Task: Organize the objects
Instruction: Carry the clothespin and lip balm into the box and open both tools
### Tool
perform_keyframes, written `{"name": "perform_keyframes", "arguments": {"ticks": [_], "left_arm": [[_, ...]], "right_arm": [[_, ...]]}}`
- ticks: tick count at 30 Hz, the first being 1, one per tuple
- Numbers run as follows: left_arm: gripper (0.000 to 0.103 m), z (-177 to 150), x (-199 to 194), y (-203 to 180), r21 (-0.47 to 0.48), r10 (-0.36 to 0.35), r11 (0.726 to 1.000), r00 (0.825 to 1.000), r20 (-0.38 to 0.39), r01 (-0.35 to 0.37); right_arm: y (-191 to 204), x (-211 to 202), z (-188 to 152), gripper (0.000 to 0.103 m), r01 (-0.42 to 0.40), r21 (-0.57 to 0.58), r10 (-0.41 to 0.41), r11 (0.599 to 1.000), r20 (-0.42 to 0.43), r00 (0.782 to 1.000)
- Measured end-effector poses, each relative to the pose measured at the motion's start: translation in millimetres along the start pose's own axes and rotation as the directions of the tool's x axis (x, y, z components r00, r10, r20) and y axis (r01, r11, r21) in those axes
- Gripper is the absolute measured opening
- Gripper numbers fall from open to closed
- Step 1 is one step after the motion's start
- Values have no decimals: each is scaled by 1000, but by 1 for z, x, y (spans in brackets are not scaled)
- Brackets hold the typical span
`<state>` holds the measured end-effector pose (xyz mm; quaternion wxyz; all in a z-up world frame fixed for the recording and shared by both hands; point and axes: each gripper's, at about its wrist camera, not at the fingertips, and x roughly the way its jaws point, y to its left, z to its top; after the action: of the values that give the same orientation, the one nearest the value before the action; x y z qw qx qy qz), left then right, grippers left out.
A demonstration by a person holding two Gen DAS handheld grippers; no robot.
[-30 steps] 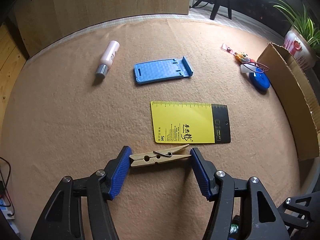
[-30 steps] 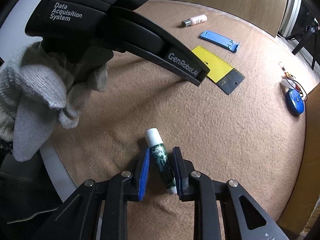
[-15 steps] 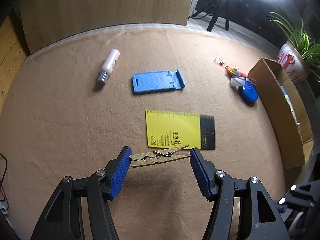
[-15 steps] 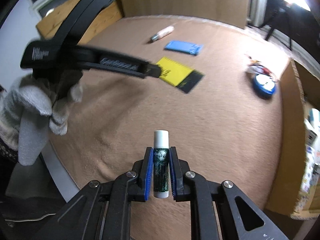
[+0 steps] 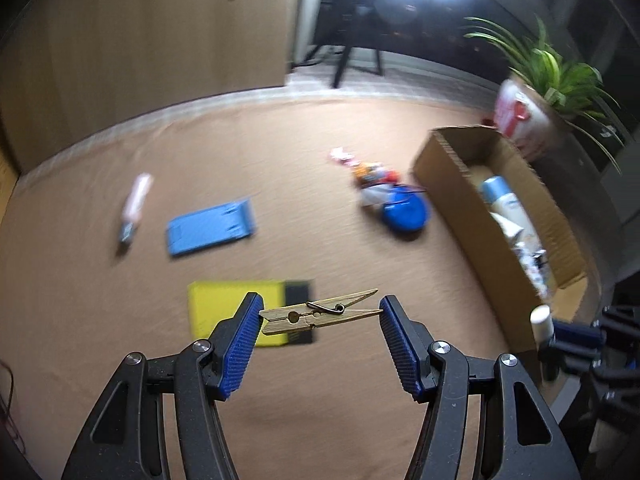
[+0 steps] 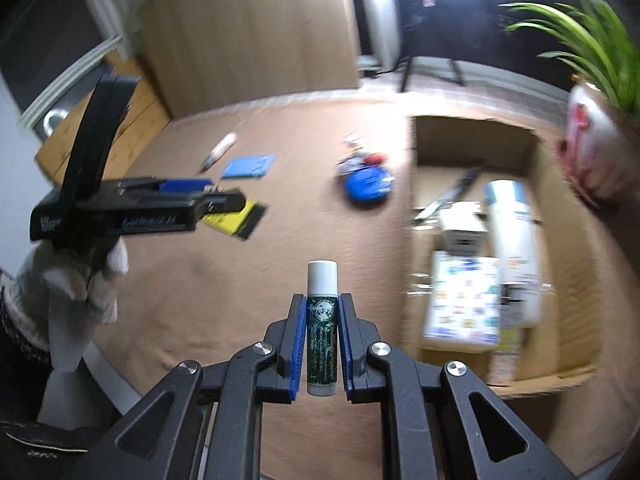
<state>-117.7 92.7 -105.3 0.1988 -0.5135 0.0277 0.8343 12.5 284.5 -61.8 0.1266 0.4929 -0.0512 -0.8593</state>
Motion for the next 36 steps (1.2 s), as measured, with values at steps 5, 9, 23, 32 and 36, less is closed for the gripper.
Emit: {"name": "perform_keyframes", "arguments": {"ticks": [5,9,23,32,36], "left_arm": [[64,17,6,-47,71,-56,996,998,11,55],[64,29,9,-86,130,-100,987,995,20,97],[64,61,37,-177,224,-159,963,987,19,151],[67,72,47,-191,230,-166,960,986,9,159],[81,72,44,-191,230,-164,960,986,14,156]], "right_arm": [[-36,-14,1,14,58,74,-62,996,40,997],[-66,-25,0,14,101,129,-110,986,63,992],[-121,-30,-3,14,154,222,-172,963,65,983],[-125,-23,-4,25,151,212,-164,966,45,985],[-118,-24,-6,61,190,196,-205,962,58,977]]}}
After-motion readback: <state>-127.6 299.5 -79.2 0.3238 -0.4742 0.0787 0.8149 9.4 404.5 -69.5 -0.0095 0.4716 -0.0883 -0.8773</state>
